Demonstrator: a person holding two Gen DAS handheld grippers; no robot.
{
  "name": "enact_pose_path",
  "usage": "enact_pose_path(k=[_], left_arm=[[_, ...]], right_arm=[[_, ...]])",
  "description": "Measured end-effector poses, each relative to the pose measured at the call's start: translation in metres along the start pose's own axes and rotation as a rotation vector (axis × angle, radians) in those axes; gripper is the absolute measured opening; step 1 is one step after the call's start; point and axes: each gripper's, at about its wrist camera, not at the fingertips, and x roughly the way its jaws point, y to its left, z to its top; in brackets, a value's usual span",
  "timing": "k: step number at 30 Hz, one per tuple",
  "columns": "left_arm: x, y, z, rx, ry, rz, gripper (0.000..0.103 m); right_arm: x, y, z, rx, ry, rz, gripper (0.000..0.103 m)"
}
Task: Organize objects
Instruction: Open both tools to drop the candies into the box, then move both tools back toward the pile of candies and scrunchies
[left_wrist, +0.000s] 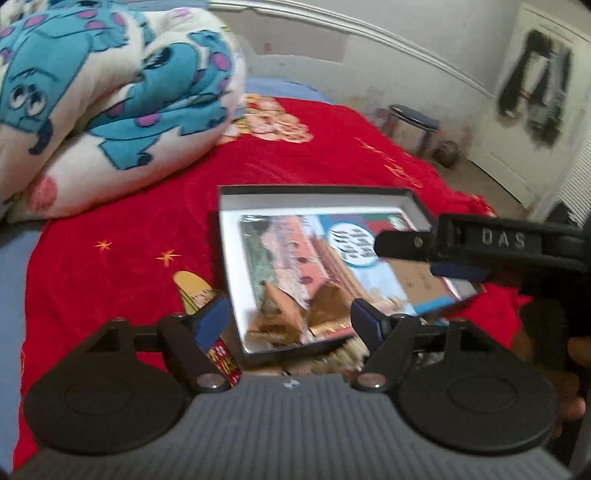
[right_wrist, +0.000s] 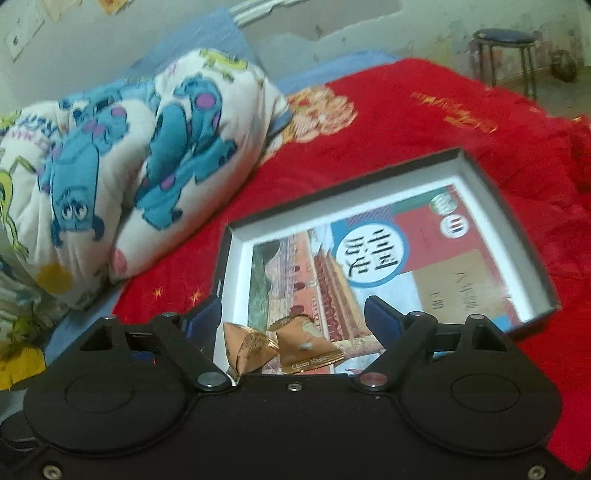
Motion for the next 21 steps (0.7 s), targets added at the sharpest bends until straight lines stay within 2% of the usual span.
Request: enact_pose_path(k=[2,5,7,9,12,15,21], left_arm=[[-0.003,-0.006,-0.003,0.050,0.027,-0.047,0.084],[-0.011,-0.017,-0.012,0.122,0.027,-0.073,0.084],[-0.015,-0.020,-0.017,0.128,0.027,-0.079,0.084],[-0.019,-0.022,-0.022,0.111,0.032,-0.094,0.084],[-0.027,-0.025,-0.028,0.094,0.018,-0.120,0.085],[-0.033,-0.023,-0.037,0.063,-0.006,-0.112,0.088],[-0.023,-0.029,-0.044,0.093,0.006,-0.056,0.089]], right_arm=[[-0.013,0.002,-0.005,0.001,-0.024,-0.009,0.085],[-0.027,0.004,-0.015,0.016,-0.064,-0.012,0.085],[-0.038,0.002,-0.023,0.054,-0.099,-0.018,0.085],[-0.047,0.000,-0.032,0.088,-0.125,-0.059,0.085],[-0.058,-0.002,-0.045,0.058,-0.133,-0.092,0.085],[-0.066,-0.011,-0.059,0.015,-0.112,-0.081,0.086],[-0.060,-0.034,-0.068,0.084,-0.069,0.000,0.088]])
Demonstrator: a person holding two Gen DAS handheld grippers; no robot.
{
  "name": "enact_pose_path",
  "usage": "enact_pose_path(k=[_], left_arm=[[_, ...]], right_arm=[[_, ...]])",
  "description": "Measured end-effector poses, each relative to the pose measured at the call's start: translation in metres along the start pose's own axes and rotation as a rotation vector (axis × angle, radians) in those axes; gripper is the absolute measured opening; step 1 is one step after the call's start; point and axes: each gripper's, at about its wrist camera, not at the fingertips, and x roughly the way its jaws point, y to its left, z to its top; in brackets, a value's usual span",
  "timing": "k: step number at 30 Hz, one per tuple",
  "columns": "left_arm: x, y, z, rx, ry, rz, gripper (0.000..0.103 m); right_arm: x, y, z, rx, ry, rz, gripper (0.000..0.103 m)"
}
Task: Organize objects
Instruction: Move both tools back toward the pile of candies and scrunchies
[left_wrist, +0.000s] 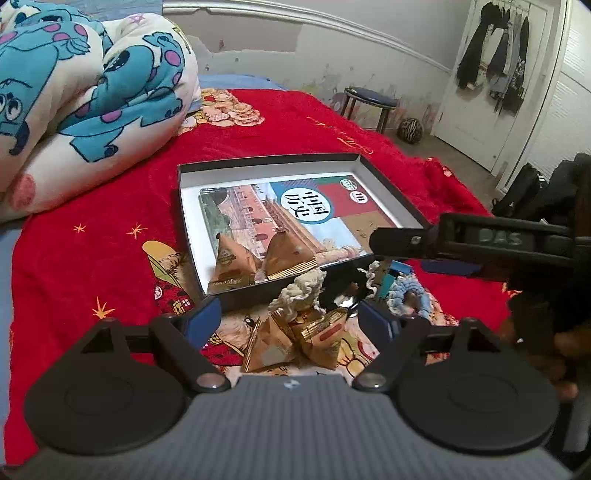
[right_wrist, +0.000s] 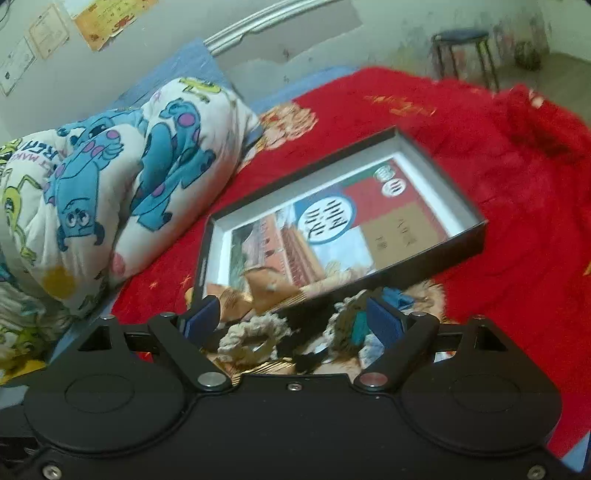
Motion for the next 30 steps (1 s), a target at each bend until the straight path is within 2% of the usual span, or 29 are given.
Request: enact_pose_path(k=[3,7,10,14,17,20,26,30], left_arm=[[0.004,0.000,-0.004,-0.015,-0.029,-0.003,0.090],[0.008,-0.006,-0.004,-0.002,-0.046,-0.036,0.095],[0.011,-0.013,-0.002,0.003,-0.049,-0.073,0.103],[0.016,-0.018,-0.002,0.007,-0.057,-0.063,0.103],[0.019,-0.013,-0.001,-0.030,-0.047,-0.035,0.103],[0.021,-0.005,0.001,-0.064,-0.026,-0.051,0.103],[0.036,0.002,0.000,-0.023,0.069,0.032,0.103],[0.045,0.008,-0.002,-0.041,0.132,0.015,0.094]], right_arm=[[0.000,-0.001,0.000,-0.009,-0.002,0.033,0.100],[-0.004,-0.004,0.000,-0.023,-0.019,0.039,0.101],[-0.008,-0.013,0.003,0.006,-0.040,0.060,0.103],[-0.009,-0.022,0.006,0.024,-0.046,0.068,0.103],[-0.005,-0.026,0.006,0.034,-0.034,0.053,0.103],[-0.001,-0.028,0.003,0.040,-0.016,0.046,0.103],[0.005,-0.030,-0.006,0.061,0.009,0.061,0.103],[0.012,-0.036,-0.011,0.109,0.043,0.057,0.098]])
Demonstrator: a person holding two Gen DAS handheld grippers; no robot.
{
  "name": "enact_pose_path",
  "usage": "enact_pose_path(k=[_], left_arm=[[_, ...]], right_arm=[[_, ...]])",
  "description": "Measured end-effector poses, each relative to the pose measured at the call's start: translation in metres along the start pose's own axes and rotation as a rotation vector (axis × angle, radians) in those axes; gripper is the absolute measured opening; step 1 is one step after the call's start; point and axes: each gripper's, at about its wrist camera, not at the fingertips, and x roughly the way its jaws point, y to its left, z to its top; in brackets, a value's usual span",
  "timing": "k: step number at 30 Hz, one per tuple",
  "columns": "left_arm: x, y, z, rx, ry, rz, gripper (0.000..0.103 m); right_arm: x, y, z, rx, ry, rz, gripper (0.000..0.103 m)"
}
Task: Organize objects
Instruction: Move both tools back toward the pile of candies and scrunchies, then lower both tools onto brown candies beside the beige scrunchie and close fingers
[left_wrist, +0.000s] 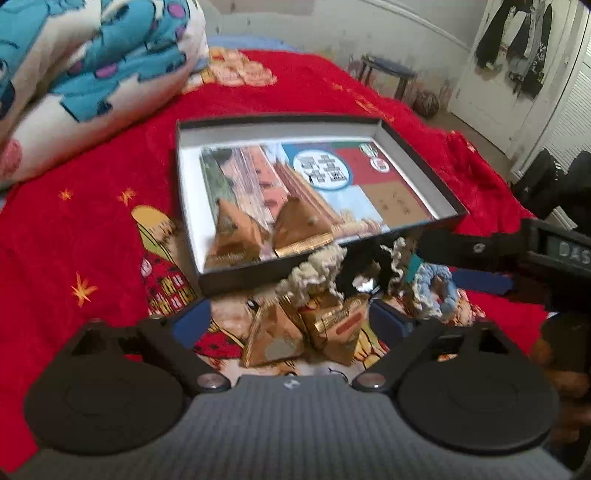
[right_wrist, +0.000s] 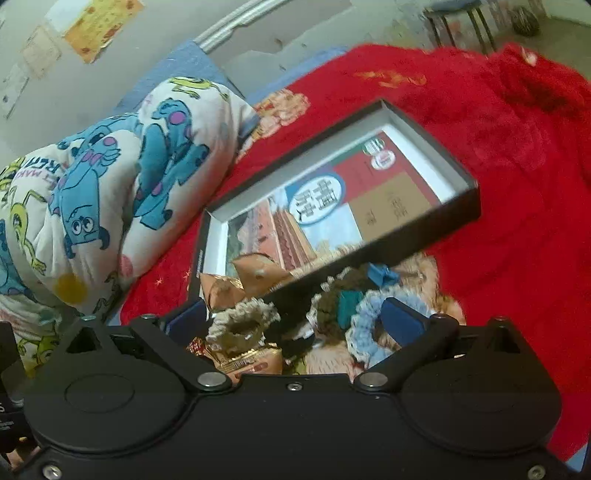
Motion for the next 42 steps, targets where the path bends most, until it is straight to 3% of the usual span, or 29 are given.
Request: enact_pose_path(k=[6,13,16,18,20,28,32,42], left_arm=[[0.011,0.009,-0.005,-0.054,0.053,0.049,0.087],[0.018,0.001,-0.008,-0.024,0.044,0.037,0.081],[0.020,-0.002,-0.008,-0.019,0.032,0.036,0.070],[0.020,-0.002,-0.008,-0.029,0.022,0.042,0.057],[0.018,-0.002,-0.009,-0.037,0.025,0.024,0.054],[0.012,0.000,-0.013,-0.037,0.019,0.058,0.059],[0.014,-0.001,-0.016,-0.018,0.026,0.098,0.070],[0.017,0.002,-0.020,0.009,0.050,0.130,0.063]], right_arm=[[0.027,-0.026,-0.009,0.188,0.134,0.057,0.085],[0.032,-0.024,-0.016,0.202,0.167,0.103,0.077],[0.033,-0.023,-0.016,0.216,0.189,0.127,0.073],[0.032,-0.019,-0.016,0.191,0.195,0.134,0.071],[0.034,-0.015,-0.018,0.165,0.200,0.148,0.070],[0.053,-0.010,-0.028,0.149,0.256,0.164,0.067],[0.059,-0.007,-0.029,0.131,0.258,0.152,0.066],[0.070,0.003,-0.034,0.086,0.263,0.149,0.066]])
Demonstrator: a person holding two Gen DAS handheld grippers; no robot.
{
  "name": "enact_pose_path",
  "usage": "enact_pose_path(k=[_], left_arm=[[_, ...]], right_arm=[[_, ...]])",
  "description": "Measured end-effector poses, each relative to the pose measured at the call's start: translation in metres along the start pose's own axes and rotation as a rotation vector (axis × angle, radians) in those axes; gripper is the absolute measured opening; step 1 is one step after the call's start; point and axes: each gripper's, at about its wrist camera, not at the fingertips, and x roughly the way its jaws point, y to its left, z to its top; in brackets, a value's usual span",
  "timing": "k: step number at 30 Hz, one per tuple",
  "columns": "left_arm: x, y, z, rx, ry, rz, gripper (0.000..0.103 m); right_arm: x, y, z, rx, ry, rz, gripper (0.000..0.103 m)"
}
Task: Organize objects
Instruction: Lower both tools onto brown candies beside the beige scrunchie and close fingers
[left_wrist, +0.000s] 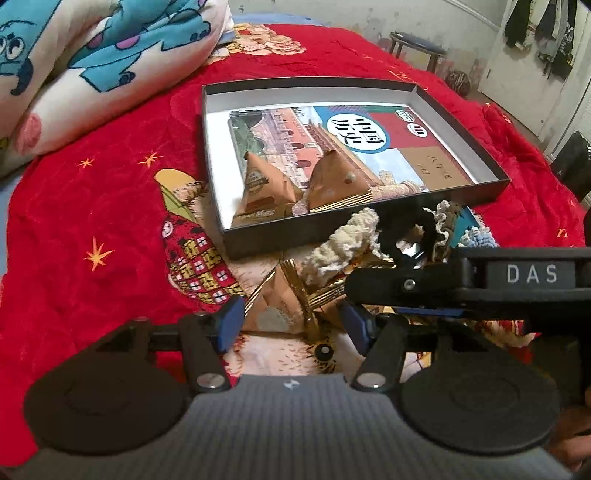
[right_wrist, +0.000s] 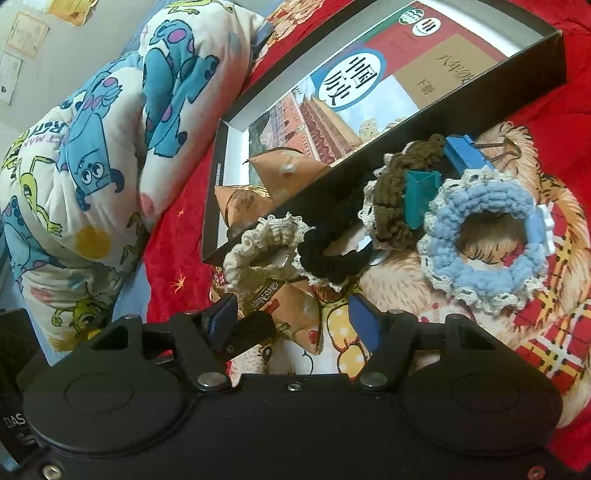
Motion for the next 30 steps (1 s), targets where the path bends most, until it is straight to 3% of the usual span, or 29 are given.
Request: enact_pose_path(k=[5,8,11,13,15,25,30], left_arm=[[-0.004,0.005,-0.002,0.012,0.001,0.081,0.068],[-0.001,0.008,-0.001,-0.017,0.000,0.076,0.069],[0.004,-0.002,-0.001,0.042,-0.005,0.082,0.068],[0.010,-0.006,0.000,0.066,0.004,0.100,0.064],[0.015,-0.005,0.001,0.049,0.022,0.097,0.054],[0.021,-0.008,0.001,0.036,0.036,0.120,0.046],[0.022,-0.013,0.001,0.062,0.041,0.145,0.045]], right_arm=[[0.002,-0.001,0.000,-0.007,0.004,0.007,0.066],[0.006,0.002,0.000,-0.028,0.005,0.000,0.066],[0.007,0.006,-0.002,-0.053,-0.001,-0.013,0.066],[0.007,0.007,-0.003,-0.064,-0.005,-0.019,0.066],[0.007,0.009,-0.005,-0.081,-0.011,-0.032,0.065],[0.011,0.008,-0.005,-0.069,-0.028,-0.027,0.064],[0.011,0.010,-0.006,-0.082,-0.033,-0.045,0.055]])
